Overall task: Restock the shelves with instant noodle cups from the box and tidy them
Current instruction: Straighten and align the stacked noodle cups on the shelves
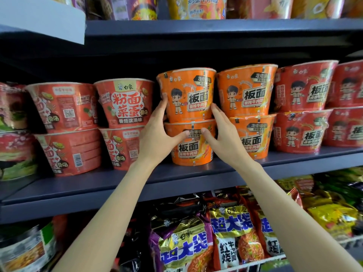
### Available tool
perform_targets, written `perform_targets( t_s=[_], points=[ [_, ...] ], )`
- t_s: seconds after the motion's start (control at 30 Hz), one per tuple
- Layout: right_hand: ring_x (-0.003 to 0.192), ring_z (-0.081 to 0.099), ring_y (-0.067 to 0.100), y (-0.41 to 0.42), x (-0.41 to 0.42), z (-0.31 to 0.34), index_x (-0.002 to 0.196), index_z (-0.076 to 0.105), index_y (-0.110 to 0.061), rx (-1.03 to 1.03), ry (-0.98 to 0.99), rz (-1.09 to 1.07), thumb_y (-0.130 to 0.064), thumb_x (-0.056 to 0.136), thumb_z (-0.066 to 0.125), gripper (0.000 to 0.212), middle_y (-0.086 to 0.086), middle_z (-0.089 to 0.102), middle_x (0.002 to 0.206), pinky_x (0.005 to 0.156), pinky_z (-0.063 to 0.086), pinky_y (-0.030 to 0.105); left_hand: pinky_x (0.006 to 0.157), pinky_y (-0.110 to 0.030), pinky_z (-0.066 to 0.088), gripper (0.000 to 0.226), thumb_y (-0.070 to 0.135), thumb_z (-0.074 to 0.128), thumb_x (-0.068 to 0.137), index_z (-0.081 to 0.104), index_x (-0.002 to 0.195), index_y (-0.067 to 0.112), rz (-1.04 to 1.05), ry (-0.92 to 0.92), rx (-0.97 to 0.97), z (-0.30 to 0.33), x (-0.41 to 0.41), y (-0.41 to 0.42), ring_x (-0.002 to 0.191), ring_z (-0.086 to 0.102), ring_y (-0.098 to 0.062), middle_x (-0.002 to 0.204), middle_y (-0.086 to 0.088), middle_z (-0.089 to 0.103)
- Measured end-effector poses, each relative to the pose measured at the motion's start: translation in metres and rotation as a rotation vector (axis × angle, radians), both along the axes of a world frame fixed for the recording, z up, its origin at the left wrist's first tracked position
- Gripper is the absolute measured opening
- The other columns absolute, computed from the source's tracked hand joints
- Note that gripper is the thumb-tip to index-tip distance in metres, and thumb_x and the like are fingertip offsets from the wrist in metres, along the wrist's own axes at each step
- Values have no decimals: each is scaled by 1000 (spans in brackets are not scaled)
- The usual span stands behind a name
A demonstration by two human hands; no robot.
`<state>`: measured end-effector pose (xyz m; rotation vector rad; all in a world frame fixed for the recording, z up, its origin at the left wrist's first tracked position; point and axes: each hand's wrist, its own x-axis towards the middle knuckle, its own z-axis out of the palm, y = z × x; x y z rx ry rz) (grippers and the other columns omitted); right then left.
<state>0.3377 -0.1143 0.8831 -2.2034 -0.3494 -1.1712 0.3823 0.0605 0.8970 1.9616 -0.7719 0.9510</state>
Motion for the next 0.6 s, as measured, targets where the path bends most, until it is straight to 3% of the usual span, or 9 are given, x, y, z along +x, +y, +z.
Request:
perform_targets(
  t_s=[0.17, 0.27, 0.43, 0.6],
  points=[
    [145, 17, 20, 8, -10, -9, 152, 8, -14, -50, 34, -65, -31, 93, 58, 79, 7, 12, 159, 113, 19, 28, 105, -32, 35, 98, 39, 73, 77, 11, 151, 24, -103, 273, -70, -5, -5, 2, 135, 37, -16, 152, 2, 32],
    [147, 8, 24, 14, -12, -12, 152, 0, -13, -83, 75, -65, -36, 90, 61, 90, 9, 6, 160, 118, 18, 40, 104, -35, 42, 96, 39, 75, 75, 18, 150, 19, -57, 276, -57, -12, -10, -4, 128, 48, -18, 144, -2, 45],
    [144, 19, 22, 5, -14, -7, 152, 4, -12, -76, 113, -13, -36, 88, 64, 91, 8, 15, 158, 115, 27, 42, 105, -40, 41, 97, 50, 73, 73, 22, 149, 18, 150, 162, -47, -14, -21, -16, 130, 46, -22, 144, -4, 44],
    [138, 31, 17, -1, -25, 7, 151, 15, -10, -2, -14, -80, -31, 95, 54, 70, 4, 33, 152, 107, 28, 25, 109, -34, 29, 80, 36, 66, 85, 19, 149, 24, 54, 173, -189, -3, -29, -16, 138, 29, -17, 152, -1, 28]
  ],
)
